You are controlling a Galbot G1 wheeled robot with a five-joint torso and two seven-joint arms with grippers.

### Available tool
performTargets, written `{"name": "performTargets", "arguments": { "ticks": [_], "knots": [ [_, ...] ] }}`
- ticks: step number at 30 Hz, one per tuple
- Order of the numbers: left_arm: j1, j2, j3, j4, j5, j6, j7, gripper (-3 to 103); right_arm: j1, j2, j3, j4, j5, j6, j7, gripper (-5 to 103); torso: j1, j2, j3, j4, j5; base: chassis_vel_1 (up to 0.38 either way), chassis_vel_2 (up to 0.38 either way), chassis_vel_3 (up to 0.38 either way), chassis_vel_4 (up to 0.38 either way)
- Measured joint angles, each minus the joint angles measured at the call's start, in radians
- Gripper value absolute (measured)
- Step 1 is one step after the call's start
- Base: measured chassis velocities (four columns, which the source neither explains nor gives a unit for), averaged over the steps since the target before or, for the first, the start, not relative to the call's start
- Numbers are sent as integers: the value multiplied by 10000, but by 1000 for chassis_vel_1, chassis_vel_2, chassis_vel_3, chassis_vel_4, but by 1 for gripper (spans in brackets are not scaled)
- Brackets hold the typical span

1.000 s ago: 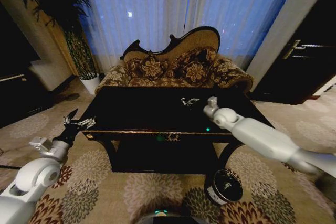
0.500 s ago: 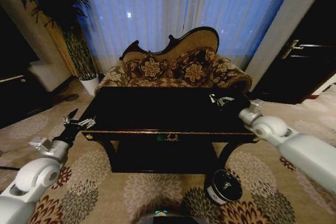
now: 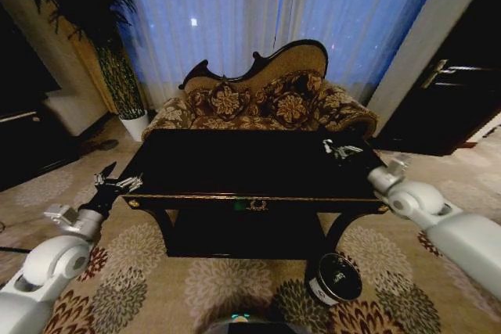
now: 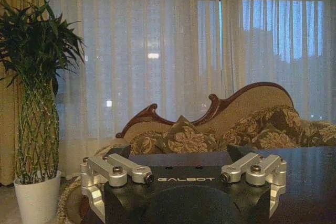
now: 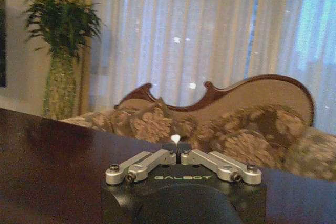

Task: Move to the front of the table and place the trash on the table into the trash bin.

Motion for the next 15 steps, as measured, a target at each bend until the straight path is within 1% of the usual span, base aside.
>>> {"name": "performTargets", "arguments": {
  "ticks": [3, 4, 5, 8, 9, 10, 15],
  "knots": [
    [0, 0, 0, 1, 0, 0, 0, 100, -1203, 419, 1236, -146, -302, 318, -255, 0, 1, 0, 0, 0, 0, 0, 0, 0, 0],
    [0, 0, 0, 1, 0, 0, 0, 100, -1203, 419, 1236, -146, -302, 318, -255, 0, 1, 0, 0, 0, 0, 0, 0, 0, 0],
    [0, 0, 0, 0, 0, 0, 0, 100, -1574, 644, 1734, -161, -337, 386, -311, 0, 1, 0, 0, 0, -4, 0, 0, 0, 0],
    [0, 0, 0, 0, 0, 0, 0, 100, -2296, 1078, 2663, -125, -429, 520, -423, 0, 0, 0, 0, 1, -4, 0, 0, 0, 0],
    [0, 0, 0, 0, 0, -1, 0, 100, -2556, 1225, 2908, -81, -459, 569, -436, 0, 0, 0, 0, 2, -5, 0, 0, 0, 0],
    [0, 0, 0, 0, 0, -1, 0, 100, -2556, 1225, 2908, -81, -459, 569, -436, 0, 0, 0, 0, 2, -5, 0, 0, 0, 0],
    [0, 0, 0, 0, 0, 0, 0, 100, -3963, 1924, 3764, 99, -687, 964, -597, 0, 0, -1, 0, 0, -2, 0, 0, 0, 0]
  ]
}}
